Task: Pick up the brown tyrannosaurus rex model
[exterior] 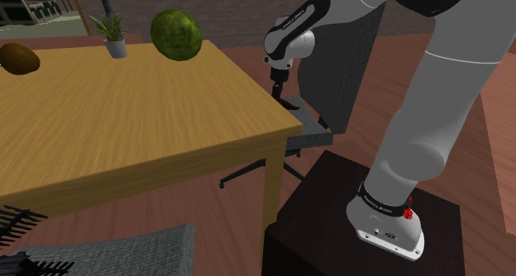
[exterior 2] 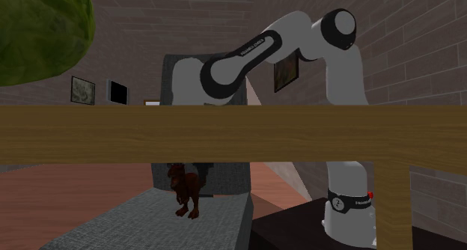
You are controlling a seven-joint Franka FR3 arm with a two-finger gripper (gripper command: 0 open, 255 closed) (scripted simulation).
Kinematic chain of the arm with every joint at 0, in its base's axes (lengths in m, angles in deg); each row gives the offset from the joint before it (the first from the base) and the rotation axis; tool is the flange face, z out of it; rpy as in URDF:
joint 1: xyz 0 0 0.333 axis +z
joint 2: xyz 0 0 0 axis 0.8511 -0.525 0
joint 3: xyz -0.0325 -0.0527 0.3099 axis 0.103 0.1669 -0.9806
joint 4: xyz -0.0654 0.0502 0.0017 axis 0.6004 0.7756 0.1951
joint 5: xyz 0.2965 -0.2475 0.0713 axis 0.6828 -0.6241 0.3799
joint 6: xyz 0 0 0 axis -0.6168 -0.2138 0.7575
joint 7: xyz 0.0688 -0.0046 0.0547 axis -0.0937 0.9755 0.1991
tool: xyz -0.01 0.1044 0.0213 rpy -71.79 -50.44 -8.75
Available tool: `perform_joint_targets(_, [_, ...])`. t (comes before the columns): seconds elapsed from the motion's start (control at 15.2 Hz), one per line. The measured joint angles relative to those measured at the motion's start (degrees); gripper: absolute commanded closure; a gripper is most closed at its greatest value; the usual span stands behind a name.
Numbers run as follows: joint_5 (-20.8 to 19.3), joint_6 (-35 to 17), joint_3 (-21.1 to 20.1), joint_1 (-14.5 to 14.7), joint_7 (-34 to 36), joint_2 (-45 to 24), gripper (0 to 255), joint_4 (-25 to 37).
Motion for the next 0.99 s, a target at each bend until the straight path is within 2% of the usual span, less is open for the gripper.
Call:
perform_joint_targets(0.07, [0.2,-0.6,0.0,0.0,-0.2,-0.2,0,-0.4])
perform_joint_targets(0.13, [0.2,-0.9,0.0,0.0,-0.3,-0.3,255,-0.6])
perform_joint_targets(0.79, [0.3,-1.2,0.1,-0.1,-0.4,-0.4,255,-0.7])
perform_joint_targets(0.99, [-0.3,0.2,0.1,0.0,0.1,0.5,255,-0.2])
